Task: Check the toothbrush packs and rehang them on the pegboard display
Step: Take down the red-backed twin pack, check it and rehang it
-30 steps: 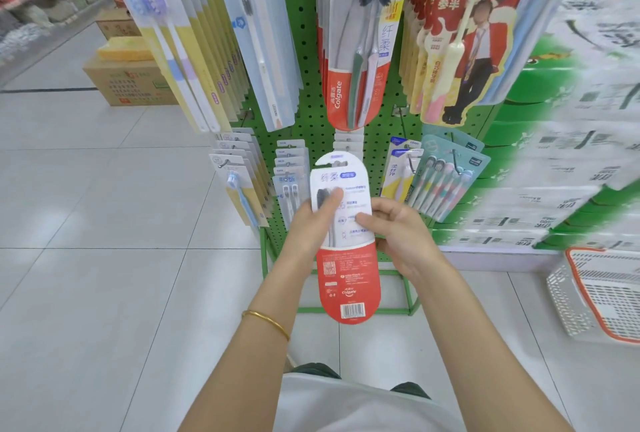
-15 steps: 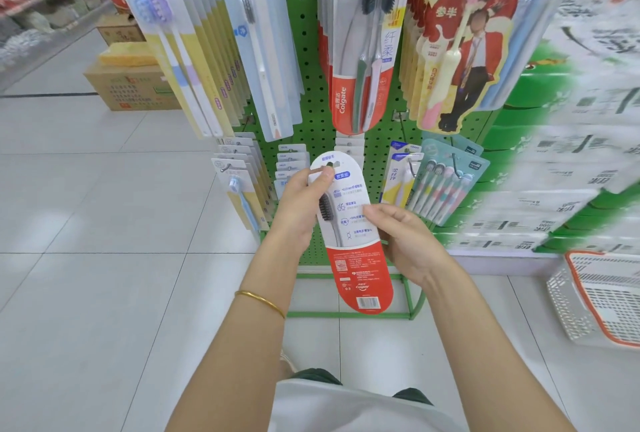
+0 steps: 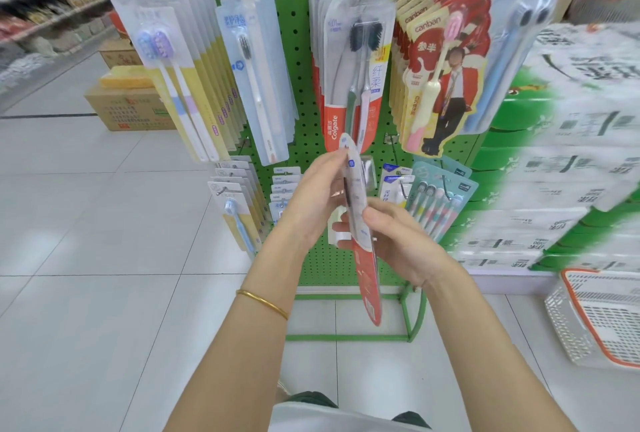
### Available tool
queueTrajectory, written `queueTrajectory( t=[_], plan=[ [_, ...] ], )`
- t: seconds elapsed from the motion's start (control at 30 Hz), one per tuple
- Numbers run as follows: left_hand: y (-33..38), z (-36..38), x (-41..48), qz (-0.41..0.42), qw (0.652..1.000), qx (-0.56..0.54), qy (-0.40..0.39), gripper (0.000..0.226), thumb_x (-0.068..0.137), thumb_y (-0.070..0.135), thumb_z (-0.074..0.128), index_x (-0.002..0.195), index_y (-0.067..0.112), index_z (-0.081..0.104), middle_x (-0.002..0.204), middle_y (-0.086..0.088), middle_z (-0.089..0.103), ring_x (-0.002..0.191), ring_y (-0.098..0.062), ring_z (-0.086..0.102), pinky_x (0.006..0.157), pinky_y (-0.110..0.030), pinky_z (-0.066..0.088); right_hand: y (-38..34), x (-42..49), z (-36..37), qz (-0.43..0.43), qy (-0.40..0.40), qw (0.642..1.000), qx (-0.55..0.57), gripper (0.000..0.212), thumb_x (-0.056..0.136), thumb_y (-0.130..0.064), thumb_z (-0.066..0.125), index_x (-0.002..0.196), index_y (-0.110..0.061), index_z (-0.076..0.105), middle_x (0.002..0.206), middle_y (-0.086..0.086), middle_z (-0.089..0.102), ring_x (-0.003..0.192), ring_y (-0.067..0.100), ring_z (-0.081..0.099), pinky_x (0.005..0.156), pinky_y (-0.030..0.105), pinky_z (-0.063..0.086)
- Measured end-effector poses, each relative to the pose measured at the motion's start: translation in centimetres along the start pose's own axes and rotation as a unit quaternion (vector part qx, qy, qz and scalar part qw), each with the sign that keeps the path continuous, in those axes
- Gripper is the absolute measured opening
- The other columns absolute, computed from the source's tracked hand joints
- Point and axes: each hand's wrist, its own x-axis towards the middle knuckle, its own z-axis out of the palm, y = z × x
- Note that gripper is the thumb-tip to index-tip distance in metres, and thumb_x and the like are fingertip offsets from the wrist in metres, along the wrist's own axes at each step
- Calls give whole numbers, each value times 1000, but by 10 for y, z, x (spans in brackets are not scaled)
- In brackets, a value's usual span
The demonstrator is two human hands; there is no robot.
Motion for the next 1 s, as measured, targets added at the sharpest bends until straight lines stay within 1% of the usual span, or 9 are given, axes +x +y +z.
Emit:
queueTrajectory(
  t=[0.1, 0.17, 0.2, 0.33, 0.47, 0.57, 0.73, 0.9, 1.0],
  plan=[
    [23, 8, -2, 55, 996, 49, 54, 44, 96, 49, 45, 120, 15, 59, 118, -5, 64, 107, -22, 63, 92, -39, 51, -26, -1, 8, -62, 96, 984, -138, 83, 53, -57, 74, 125, -22, 49, 119, -5, 55, 109, 11, 58, 96, 28, 47],
    [40, 13, -7, 104, 992, 29, 73, 43, 95, 53, 42, 111, 18, 61, 113, -5, 67, 105, -21, 64, 94, -40, 50, -42, -1, 14, -110, 184, 957, -197, 75, 60, -49, 78, 123, -24, 45, 112, -14, 51, 100, -4, 52, 80, 4, 40],
    [47, 15, -10, 130, 989, 30, 71, 43, 92, 56, 43, 108, 19, 61, 111, -3, 67, 103, -19, 64, 93, -39, 50, -49, 0, 16, -130, 225, 941, -219, 72, 64, -44, 80, 123, -23, 44, 110, -14, 49, 97, -6, 50, 74, 2, 38],
    [70, 25, -15, 240, 963, 106, 68, 2, 93, 19, 58, 96, 19, 58, 89, 7, 62, 80, -1, 58, 73, -19, 48, -66, 12, 24, -207, 346, 875, -268, 82, 60, -52, 78, 125, -20, 39, 111, -9, 38, 99, 0, 40, 77, 3, 34],
    [84, 29, -7, 292, 938, 149, 109, 17, 94, 10, 54, 86, 25, 56, 78, 7, 54, 70, -9, 52, 66, -34, 48, -81, 28, 33, -262, 403, 812, -331, 95, 57, -67, 61, 132, -15, 36, 113, -9, 32, 113, 15, 43, 88, 27, 42],
    [95, 28, 2, 301, 934, 139, 132, 11, 95, 9, 53, 92, 18, 57, 81, 6, 56, 69, -4, 52, 68, -25, 48, -95, 37, 38, -260, 430, 784, -364, 93, 59, -70, 59, 130, -14, 37, 108, -9, 31, 110, 19, 45, 80, 35, 44],
    [102, 27, 17, 309, 928, 126, 168, 6, 94, 10, 54, 99, 13, 56, 87, 7, 59, 72, 1, 54, 71, -19, 49, -104, 50, 41, -245, 439, 778, -377, 91, 62, -71, 60, 131, -15, 37, 113, -3, 39, 108, 25, 50, 70, 29, 32],
    [98, 25, 29, 320, 910, 164, 206, 3, 93, 15, 56, 96, 16, 56, 93, -6, 61, 74, -8, 53, 72, -29, 50, -104, 59, 39, -249, 440, 776, -377, 88, 64, -67, 62, 130, -13, 38, 116, 1, 43, 109, 23, 48, 71, 26, 28],
    [99, 26, 32, 320, 909, 158, 216, 7, 92, 14, 57, 99, 14, 55, 90, -2, 60, 68, -1, 50, 66, -18, 46, -103, 63, 39, -252, 436, 782, -367, 87, 66, -64, 65, 130, -12, 38, 117, 2, 42, 111, 20, 43, 76, 26, 31]
  ],
)
